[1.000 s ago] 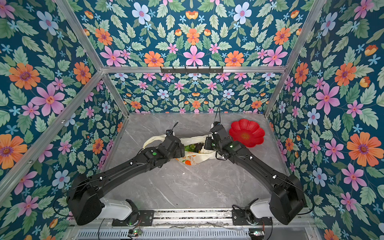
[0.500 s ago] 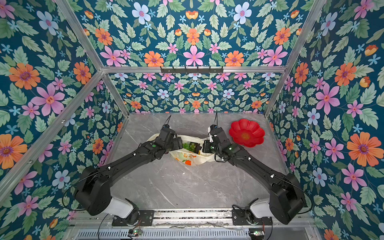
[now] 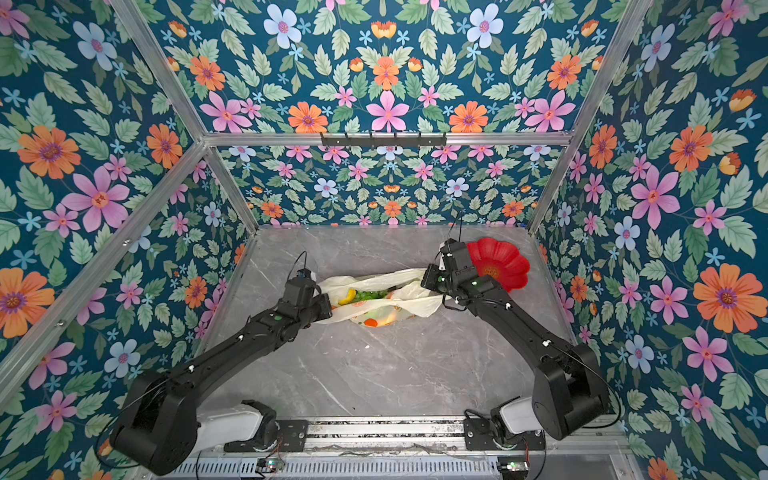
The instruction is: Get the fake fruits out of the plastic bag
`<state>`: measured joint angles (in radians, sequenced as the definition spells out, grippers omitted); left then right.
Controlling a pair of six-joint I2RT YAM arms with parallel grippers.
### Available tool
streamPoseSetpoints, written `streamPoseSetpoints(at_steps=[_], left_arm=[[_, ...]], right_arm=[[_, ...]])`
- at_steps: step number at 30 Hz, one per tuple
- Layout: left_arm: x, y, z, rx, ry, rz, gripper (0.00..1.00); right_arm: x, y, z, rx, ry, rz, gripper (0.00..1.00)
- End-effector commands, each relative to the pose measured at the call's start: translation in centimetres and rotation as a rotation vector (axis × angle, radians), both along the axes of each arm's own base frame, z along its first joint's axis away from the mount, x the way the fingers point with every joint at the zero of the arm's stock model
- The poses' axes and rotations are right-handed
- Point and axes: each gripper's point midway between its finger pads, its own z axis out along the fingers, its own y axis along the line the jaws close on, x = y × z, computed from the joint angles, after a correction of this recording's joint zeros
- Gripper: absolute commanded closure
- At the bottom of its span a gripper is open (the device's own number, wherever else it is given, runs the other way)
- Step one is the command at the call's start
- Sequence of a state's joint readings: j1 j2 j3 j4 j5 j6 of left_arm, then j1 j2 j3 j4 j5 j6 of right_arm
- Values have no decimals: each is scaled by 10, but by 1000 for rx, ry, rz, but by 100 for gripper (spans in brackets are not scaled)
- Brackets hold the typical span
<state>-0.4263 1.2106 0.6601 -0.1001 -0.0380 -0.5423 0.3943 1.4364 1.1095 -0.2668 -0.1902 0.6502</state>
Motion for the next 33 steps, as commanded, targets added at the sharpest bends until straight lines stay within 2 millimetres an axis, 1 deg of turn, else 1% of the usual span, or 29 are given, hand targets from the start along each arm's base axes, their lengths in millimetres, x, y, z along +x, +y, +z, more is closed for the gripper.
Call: streamPoseSetpoints(at_steps=[1,4,8,9,11,13,15,18,20,22,23,25,27,29,30,31,33], left_arm=[[-1,11,4,-14,-66,10,100],[-3,13,1,-63,-77,15,100],[0,-5,-1,-73,-69,-68,100],[-1,-11,0,-59,-69,-96,100],[-3,-26,4,-29,-76,-153,100],[-8,-43,9,13,-96,-212,100],[-16,-62,6,37,-100,-284,100],[-25,-79,-1,56,-86,-353,100],[-28,-81,-4,44,-86,-352,100],[-31,-78,1,3,-122,-326,100],[-32,-76,3,-27,-144,-309,100],[-35,-77,10,-81,-178,-301,100],[-35,-80,10,-91,-175,-303,100],[-34,-81,12,-96,-184,-306,100],[-33,-82,15,-103,-198,-307,100],[-33,-82,18,-108,-211,-306,100],[-31,-84,23,-115,-226,-308,100]], right_arm=[[11,8,5,56,4,14,100],[24,15,1,126,33,18,100],[42,30,-2,171,41,43,100],[46,35,-2,181,44,54,100],[55,45,-9,183,60,75,100],[63,50,-9,181,65,82,100],[72,53,-5,176,52,90,100],[80,55,-3,165,40,94,100],[83,52,-3,134,37,83,100],[83,45,-2,95,26,67,100],[82,40,-1,70,19,56,98],[79,32,4,29,5,40,73],[73,24,10,-12,-8,28,52],[65,17,20,-53,-33,12,38],[62,14,20,-77,-39,3,33],[55,10,36,-84,-77,-8,28],[45,3,44,-117,-89,-25,23]])
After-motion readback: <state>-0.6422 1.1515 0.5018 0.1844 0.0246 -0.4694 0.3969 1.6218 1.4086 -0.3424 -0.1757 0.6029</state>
